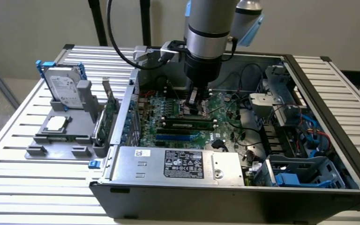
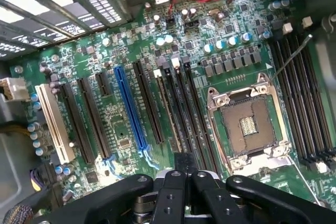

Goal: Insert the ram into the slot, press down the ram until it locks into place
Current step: 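Press down the ram until it locks into place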

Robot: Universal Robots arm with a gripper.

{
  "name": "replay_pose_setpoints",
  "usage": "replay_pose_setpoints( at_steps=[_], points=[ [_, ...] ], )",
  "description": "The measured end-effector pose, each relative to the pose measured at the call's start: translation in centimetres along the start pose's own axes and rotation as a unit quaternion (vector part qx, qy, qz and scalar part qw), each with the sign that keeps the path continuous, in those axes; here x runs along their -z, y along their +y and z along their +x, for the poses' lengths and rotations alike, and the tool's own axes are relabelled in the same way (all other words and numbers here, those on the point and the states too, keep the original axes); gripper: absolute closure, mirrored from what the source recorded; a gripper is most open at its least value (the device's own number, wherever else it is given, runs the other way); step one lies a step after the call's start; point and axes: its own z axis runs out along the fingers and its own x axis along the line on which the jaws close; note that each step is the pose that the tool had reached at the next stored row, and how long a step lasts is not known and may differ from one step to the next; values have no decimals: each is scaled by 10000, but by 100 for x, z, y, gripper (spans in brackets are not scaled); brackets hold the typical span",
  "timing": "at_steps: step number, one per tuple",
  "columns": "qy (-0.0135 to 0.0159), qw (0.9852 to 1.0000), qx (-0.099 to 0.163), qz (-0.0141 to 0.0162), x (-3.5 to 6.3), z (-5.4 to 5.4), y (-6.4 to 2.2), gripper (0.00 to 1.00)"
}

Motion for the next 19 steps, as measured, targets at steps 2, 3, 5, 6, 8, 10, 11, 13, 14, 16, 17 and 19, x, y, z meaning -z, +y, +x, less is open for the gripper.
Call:
replay_pose_setpoints(
  at_steps=[2, 3, 5, 6, 8, 10, 11, 13, 14, 16, 17, 19],
  points=[
    [0, 9999, -170, 0, 0, 0, 0, 89],
    [-1, 9997, -254, 0, 0, 0, 0, 89],
    [-2, 9991, -416, 0, 0, 0, 0, 89],
    [-2, 9988, -499, 0, 0, 0, 0, 89],
    [-3, 9978, -661, 0, 0, 0, 0, 89],
    [-3, 9966, -826, 0, 0, 0, 0, 89],
    [-4, 9959, -907, 0, 0, 0, 0, 89],
    [-5, 9942, -1074, -1, 0, 0, 0, 89],
    [-5, 9933, -1154, -1, 0, 0, 0, 89],
    [-5, 9913, -1313, -1, 0, 0, 0, 89],
    [-5, 9903, -1390, 0, 0, 0, 0, 89],
    [-3, 9880, -1545, 1, 1, 0, 0, 89]
  ],
)
